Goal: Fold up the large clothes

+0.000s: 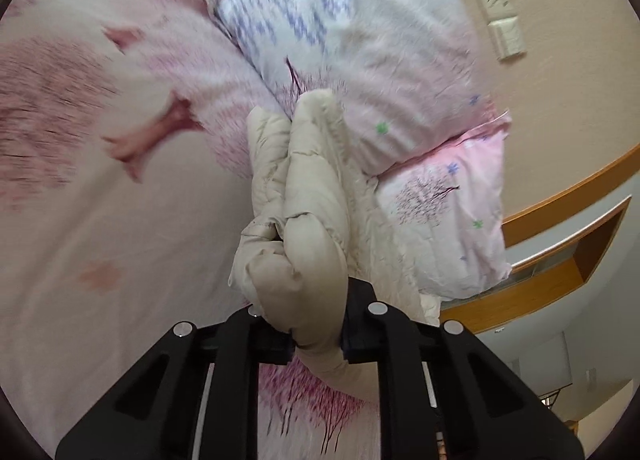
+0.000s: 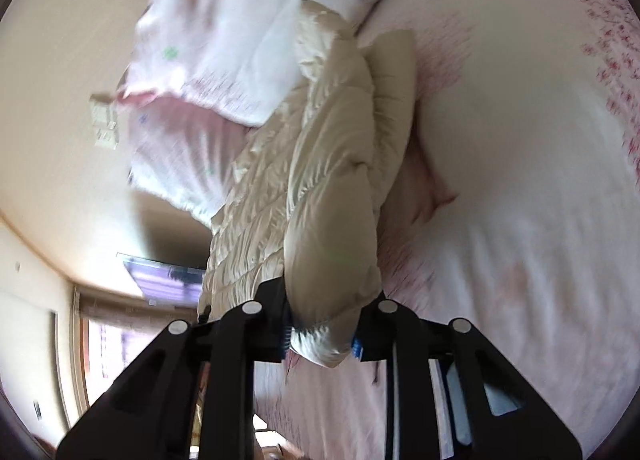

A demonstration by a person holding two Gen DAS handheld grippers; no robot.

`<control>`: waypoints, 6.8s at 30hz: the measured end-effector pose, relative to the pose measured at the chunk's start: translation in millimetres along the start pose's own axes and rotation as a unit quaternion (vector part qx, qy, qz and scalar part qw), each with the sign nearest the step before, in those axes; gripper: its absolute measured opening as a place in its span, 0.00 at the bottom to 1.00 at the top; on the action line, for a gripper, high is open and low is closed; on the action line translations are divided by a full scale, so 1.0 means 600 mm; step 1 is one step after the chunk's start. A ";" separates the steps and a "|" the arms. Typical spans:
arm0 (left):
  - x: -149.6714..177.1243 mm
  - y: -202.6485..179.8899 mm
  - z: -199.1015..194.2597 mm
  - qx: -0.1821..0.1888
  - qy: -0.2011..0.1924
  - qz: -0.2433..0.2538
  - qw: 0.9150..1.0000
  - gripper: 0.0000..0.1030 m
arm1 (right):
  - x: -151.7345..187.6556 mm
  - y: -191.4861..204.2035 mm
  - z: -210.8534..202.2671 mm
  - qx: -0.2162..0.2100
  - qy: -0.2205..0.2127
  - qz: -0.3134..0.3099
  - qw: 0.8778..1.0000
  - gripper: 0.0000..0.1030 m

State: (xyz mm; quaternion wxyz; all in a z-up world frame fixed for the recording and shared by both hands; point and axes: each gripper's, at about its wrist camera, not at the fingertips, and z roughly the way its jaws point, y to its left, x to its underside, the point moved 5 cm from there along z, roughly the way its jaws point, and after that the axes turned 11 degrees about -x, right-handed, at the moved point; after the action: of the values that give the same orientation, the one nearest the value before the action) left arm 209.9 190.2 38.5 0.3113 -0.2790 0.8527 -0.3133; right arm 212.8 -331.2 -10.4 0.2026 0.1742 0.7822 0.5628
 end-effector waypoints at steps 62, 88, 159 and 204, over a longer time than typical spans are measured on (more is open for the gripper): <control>0.045 0.086 -0.104 -0.084 -0.114 0.000 0.990 0.31 | 0.202 0.149 0.370 0.323 0.085 -0.386 0.860 0.28; 0.169 -0.286 -0.085 0.094 -0.120 0.307 0.939 0.26 | 0.191 0.129 0.377 0.309 0.083 -0.366 0.874 0.28; 0.536 -0.335 0.106 0.004 -0.015 0.671 0.741 0.74 | 0.008 0.138 0.100 0.077 0.016 -0.203 0.976 0.18; 0.316 -0.290 0.122 -0.083 0.040 0.517 0.851 0.75 | -0.012 0.028 0.040 0.242 0.014 -0.185 0.952 0.19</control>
State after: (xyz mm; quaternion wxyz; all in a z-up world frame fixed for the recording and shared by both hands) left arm 186.9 -76.3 49.5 0.3696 0.1900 0.9084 -0.0457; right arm 232.0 -310.3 -0.7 0.2444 0.0623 0.9161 0.3116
